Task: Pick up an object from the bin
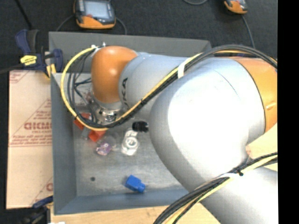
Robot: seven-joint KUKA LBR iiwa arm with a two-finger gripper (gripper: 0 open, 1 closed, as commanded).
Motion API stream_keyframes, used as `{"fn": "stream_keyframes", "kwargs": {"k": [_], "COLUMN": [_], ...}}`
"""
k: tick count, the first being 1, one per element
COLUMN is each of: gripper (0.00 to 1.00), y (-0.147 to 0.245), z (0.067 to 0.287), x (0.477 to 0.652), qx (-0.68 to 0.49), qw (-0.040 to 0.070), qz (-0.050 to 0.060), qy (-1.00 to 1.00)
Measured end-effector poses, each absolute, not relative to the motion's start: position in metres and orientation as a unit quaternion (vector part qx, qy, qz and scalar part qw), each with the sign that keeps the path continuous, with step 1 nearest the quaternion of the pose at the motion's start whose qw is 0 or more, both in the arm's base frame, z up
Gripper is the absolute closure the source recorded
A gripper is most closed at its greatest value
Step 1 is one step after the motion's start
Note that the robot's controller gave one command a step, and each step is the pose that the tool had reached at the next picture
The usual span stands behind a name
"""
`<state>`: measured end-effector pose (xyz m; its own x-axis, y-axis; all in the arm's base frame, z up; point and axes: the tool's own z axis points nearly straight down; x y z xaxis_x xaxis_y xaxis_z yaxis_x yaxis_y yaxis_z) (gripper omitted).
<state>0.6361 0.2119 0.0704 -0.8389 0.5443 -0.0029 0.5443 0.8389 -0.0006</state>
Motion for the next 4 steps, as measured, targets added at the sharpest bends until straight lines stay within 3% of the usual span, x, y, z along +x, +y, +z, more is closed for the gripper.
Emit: {"fn": "stream_keyframes", "kwargs": {"k": [1, 2, 3, 4], "gripper": [1.0, 1.0, 1.0, 1.0], "y": [0.211, 0.21, 0.209, 0.209], "z": [0.125, 0.127, 0.147, 0.203], "x": [0.639, 0.64, 0.642, 0.644], "qx": [0.283, 0.282, 0.282, 0.28], "qw": [0.004, 0.003, 0.004, 0.004], "qz": [0.002, 0.0, 0.001, 0.002], "qy": [0.959, 0.959, 0.959, 0.96]}}
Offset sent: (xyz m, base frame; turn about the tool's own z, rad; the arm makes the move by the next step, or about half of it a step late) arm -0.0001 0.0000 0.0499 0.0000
